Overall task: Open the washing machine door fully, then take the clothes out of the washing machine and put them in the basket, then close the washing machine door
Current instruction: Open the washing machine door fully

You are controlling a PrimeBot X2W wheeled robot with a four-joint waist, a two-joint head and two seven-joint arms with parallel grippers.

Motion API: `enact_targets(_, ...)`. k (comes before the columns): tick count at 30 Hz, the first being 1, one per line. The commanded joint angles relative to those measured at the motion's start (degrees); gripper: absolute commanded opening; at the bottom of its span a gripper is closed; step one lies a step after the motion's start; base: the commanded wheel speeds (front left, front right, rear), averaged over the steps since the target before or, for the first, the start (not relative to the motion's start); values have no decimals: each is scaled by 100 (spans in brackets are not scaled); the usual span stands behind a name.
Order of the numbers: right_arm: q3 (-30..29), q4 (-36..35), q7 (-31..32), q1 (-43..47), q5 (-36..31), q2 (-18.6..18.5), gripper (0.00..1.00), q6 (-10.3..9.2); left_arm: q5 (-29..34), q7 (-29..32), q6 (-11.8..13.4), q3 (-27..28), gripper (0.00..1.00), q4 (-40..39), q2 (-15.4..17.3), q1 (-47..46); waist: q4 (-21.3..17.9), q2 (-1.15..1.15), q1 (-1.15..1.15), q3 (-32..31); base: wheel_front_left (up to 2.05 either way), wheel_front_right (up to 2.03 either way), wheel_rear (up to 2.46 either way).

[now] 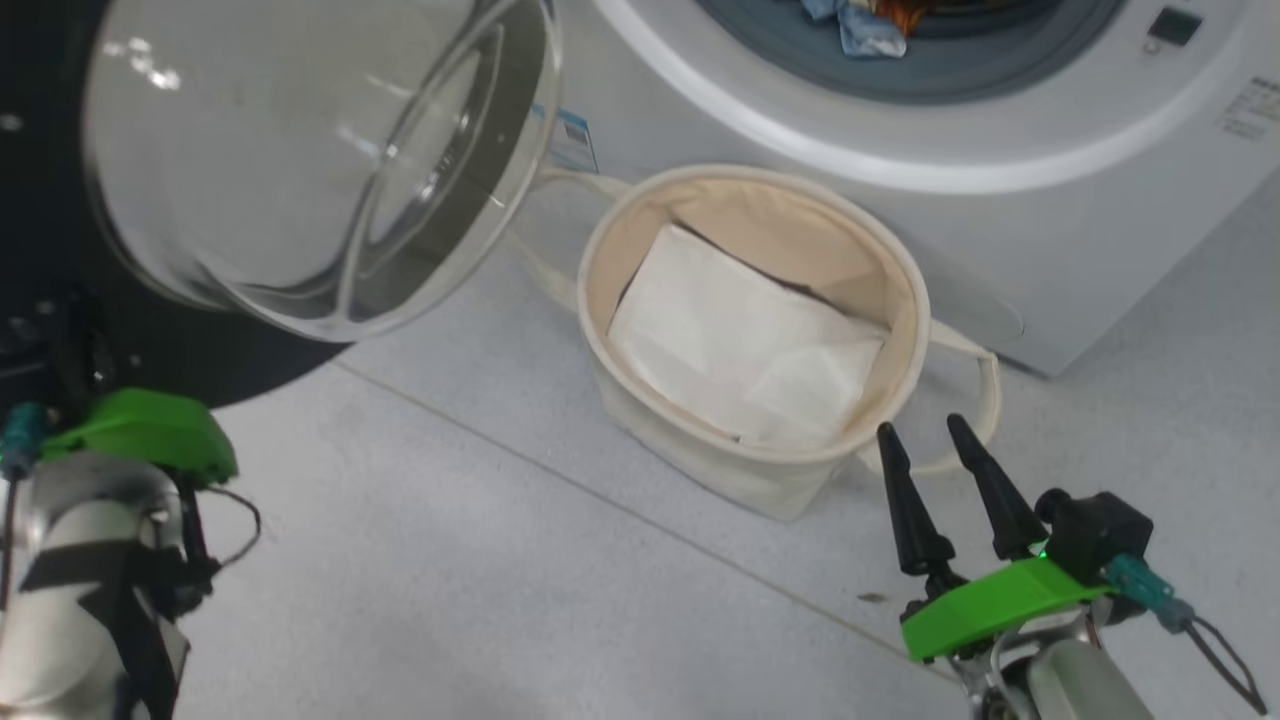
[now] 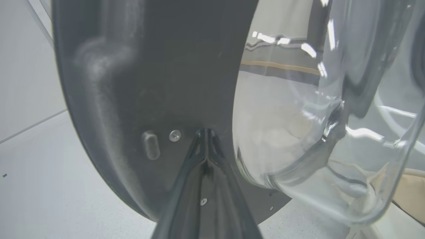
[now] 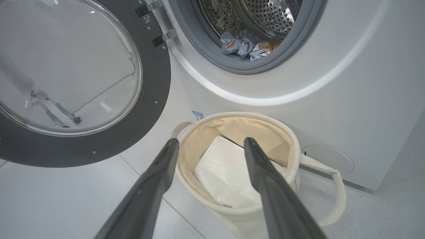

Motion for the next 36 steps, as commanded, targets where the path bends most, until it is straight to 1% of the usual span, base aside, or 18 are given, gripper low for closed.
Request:
enact_targets(1, 120, -208, -71, -179, -59, -23, 100, 1, -55, -97, -22, 330, 0, -44, 316, -317, -37, 0, 0, 161, 0, 0, 0)
enact_targets(10, 67, -328, -71, -327, -127, -167, 100, 1, -374, -548, -151, 706, 0, 697, 353, -730, -113, 0, 0, 482, 0, 0, 0)
enact_targets(15, 23, -338, -71, -335, -110, -161, 100, 1, -332, -689, -251, 628, 0, 838, 235, -738, -125, 0, 0, 429, 0, 0, 0)
enact_targets(20, -51, -359, -71, -334, -12, -95, 100, 1, -147, -745, -294, 313, 0, 547, -43, -476, -150, 0, 0, 133, 0, 0, 0)
enact_targets(22, -98, -370, -71, -334, 38, -67, 100, 1, -223, -694, -386, 218, 0, 388, -212, -340, -171, 0, 0, -3, 0, 0, 0)
enact_targets(25, -211, -391, -71, -327, 116, -26, 100, 1, -202, -630, -479, -2, 0, 92, -373, -129, -229, 0, 0, -249, 0, 0, 0)
enact_targets(27, -250, -407, -71, -317, 145, -13, 100, 1, -179, -598, -502, -86, 0, -11, -413, -53, -254, 0, 0, -339, 0, 0, 0)
enact_targets(31, -356, -482, -71, -230, 243, 20, 100, 1, -209, -428, -615, -350, 0, -449, -598, 276, -398, 0, 0, -680, 0, 0, 0)
enact_targets(36, -322, -608, -71, -107, 495, 31, 100, 1, -248, -235, -749, -680, 0, -1074, -783, 675, -636, 0, 0, -966, 0, 0, 0)
